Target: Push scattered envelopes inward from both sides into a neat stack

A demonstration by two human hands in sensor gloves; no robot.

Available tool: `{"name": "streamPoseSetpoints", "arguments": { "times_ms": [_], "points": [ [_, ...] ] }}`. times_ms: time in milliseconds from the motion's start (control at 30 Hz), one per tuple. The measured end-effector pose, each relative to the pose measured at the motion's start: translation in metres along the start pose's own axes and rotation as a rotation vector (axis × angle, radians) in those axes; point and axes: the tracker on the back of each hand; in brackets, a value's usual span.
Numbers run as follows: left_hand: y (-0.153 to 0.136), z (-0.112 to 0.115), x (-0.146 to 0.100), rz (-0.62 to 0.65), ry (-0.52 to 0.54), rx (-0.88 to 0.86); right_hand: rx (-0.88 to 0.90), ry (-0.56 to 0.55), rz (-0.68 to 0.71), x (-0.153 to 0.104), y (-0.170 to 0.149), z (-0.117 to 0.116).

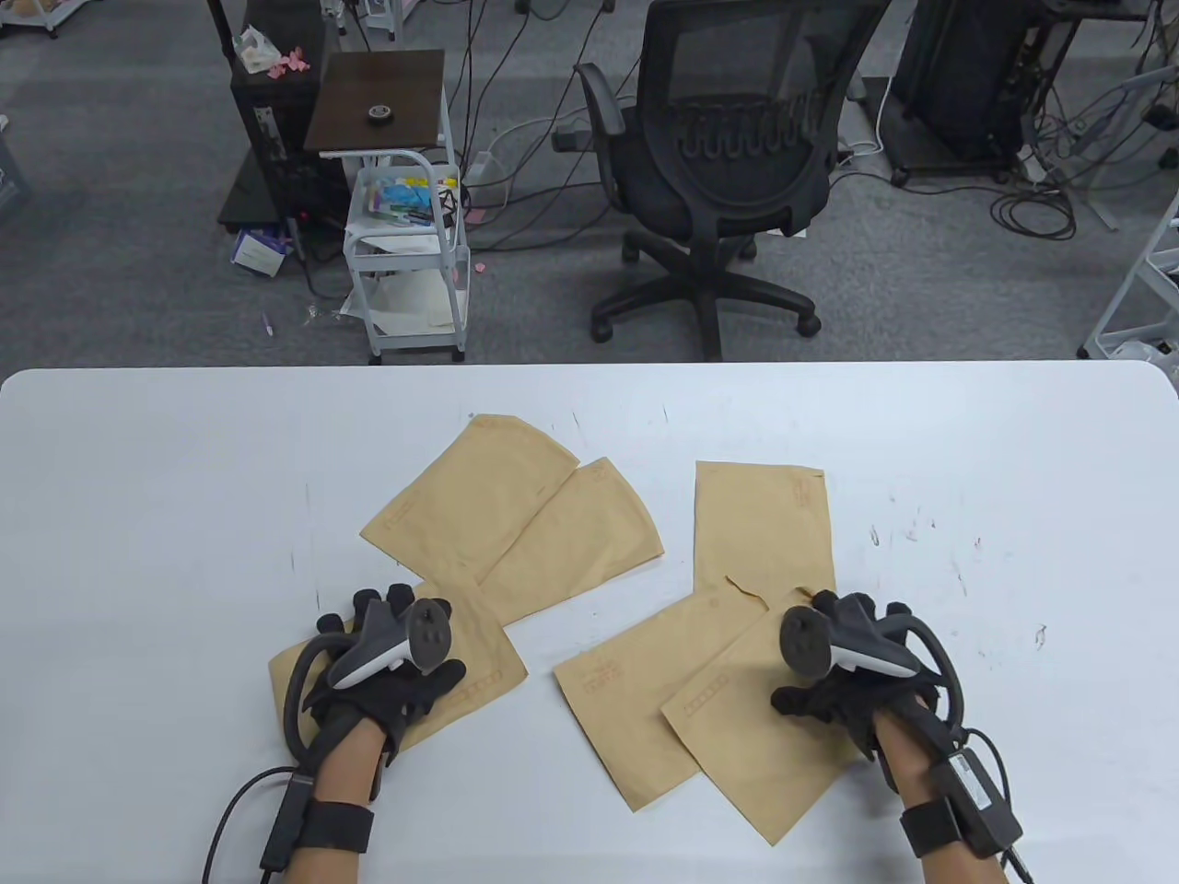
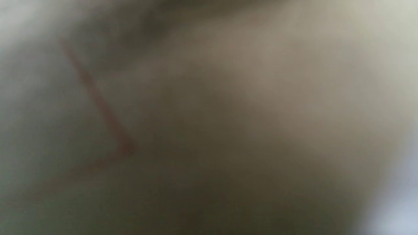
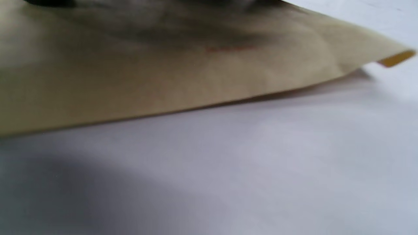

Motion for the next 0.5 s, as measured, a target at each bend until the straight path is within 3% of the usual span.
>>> {"name": "streamPoseSetpoints", "arguments": {
  "times_ms": [167, 300, 433, 500],
  "points": [
    [0.034, -0.014, -0.005, 0.067, 0.026, 0.106, -0.033, 0.017, 0.097, -0.003, 0.038, 0.011],
    [0.015, -0.029, 0.004, 0.01, 0.098, -0.041, -0.009, -0.041, 0.086, -0.013, 0.022, 0.025],
    [0.003, -0.016, 0.031, 0.009, -0.066, -0.118, 0.049, 0.044, 0.079, -0.007, 0.01, 0.005],
    [0.015, -0.011, 0.029, 0.085, -0.063, -0.094, -0.012, 0.073, 0.072, 0.0, 0.013, -0.002]
  ]
}}
Point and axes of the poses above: the tracker on the back of each hand, its own y axis roughly to the thumb side, its own x axis roughly from the wrist to the fingertips, z = x × y, and after that the axes turned 4 degrees about x, right-handed
